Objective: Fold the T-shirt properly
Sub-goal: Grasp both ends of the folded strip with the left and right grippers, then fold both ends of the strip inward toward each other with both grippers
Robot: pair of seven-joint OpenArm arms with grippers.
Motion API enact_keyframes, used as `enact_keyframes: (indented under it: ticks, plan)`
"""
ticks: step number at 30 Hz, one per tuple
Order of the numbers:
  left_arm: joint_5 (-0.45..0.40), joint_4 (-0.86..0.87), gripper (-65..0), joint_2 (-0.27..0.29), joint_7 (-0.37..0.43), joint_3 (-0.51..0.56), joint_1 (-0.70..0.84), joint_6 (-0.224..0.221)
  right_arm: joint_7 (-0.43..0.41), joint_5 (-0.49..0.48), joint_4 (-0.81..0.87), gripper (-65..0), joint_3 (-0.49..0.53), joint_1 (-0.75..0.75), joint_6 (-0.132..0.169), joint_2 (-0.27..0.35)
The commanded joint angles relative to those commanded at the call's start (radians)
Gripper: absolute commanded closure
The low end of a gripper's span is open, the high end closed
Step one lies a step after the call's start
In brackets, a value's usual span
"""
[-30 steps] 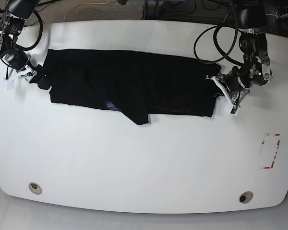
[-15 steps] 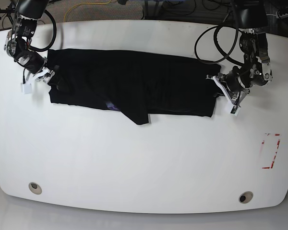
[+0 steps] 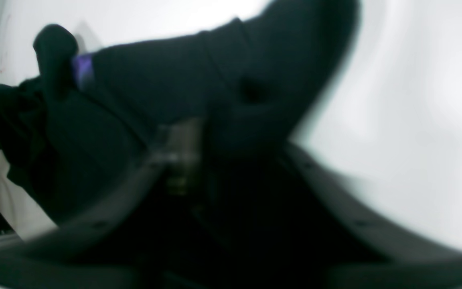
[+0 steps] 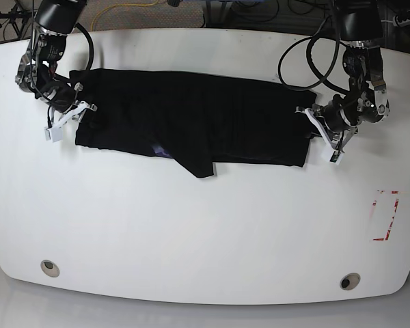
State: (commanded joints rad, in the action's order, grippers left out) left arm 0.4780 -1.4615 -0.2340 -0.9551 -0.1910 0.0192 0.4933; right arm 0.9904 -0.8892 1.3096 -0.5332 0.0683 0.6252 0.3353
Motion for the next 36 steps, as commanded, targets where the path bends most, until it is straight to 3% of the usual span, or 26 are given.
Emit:
enact_keyframes:
  ticks: [4,6,12,17,21,28,36]
  plan:
    - [0.000,0.000,-3.1,0.005,0.000,0.003,-0.009,-0.052,0.005,0.000,0.054,0.0,0.000,0.006,-0.003,0.009]
    - [0.000,0.003,-3.1,0.005,0.000,0.031,-0.032,-0.095,0.029,0.002,0.103,0.0,0.000,0.026,-0.023,0.012]
    - [0.002,0.005,-3.1,0.023,0.003,0.115,-0.063,-0.175,0.052,0.002,0.259,0.0,0.002,0.064,-0.155,0.012]
    - [0.002,0.025,-3.1,0.089,-0.003,0.127,-0.094,-0.210,0.084,0.002,0.371,0.0,0.003,0.080,-0.224,0.012]
    - [0.000,0.080,-3.1,0.135,-0.002,0.127,-0.120,-0.230,0.124,0.002,0.454,0.0,0.003,0.074,-0.242,0.012]
    - [0.000,0.253,-3.1,0.233,0.006,0.144,-0.201,-0.316,0.195,0.002,0.598,0.0,0.018,0.006,-0.238,0.012]
    - [0.000,0.341,-3.1,0.272,0.049,0.236,-0.256,-0.322,0.192,0.002,0.614,0.0,0.161,-0.086,-0.232,0.011]
